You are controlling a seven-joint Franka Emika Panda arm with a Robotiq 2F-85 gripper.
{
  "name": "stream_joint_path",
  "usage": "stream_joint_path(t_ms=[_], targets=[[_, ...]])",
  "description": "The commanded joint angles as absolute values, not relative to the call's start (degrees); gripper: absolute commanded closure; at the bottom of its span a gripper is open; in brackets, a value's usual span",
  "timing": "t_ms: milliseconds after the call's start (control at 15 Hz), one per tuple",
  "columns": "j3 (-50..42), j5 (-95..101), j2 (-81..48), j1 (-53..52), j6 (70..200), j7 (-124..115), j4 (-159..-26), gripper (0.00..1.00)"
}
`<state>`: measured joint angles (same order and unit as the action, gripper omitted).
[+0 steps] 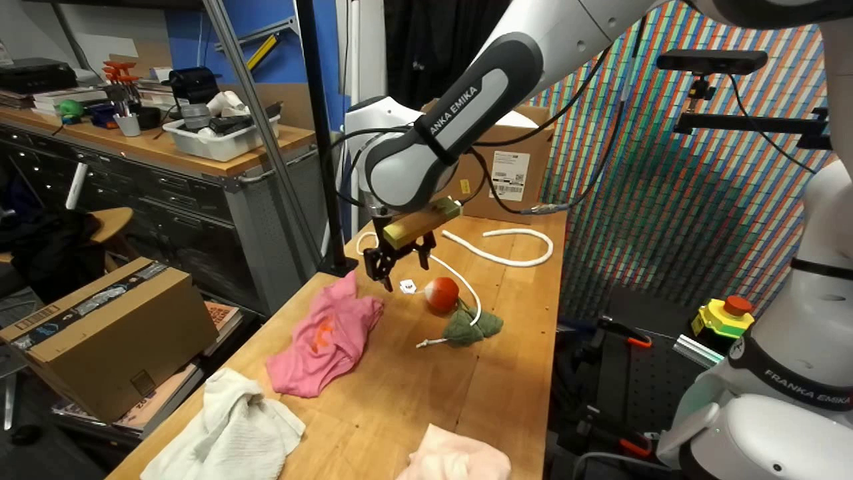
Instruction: Move the white towel to the right front corner, then move it to the left back corner, then move the rope to the right back corner, then move the peach shirt to the left front corner, then move the pink shirt away from you, then move the turnip plushie closer to you
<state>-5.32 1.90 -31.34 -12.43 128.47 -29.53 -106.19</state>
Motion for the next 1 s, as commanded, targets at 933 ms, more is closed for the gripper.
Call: stream_joint_path(t_ms=[933], targets=[[-4.8, 2.0, -27.5, -9.0, 133.8, -29.6, -119.8, 0.0]])
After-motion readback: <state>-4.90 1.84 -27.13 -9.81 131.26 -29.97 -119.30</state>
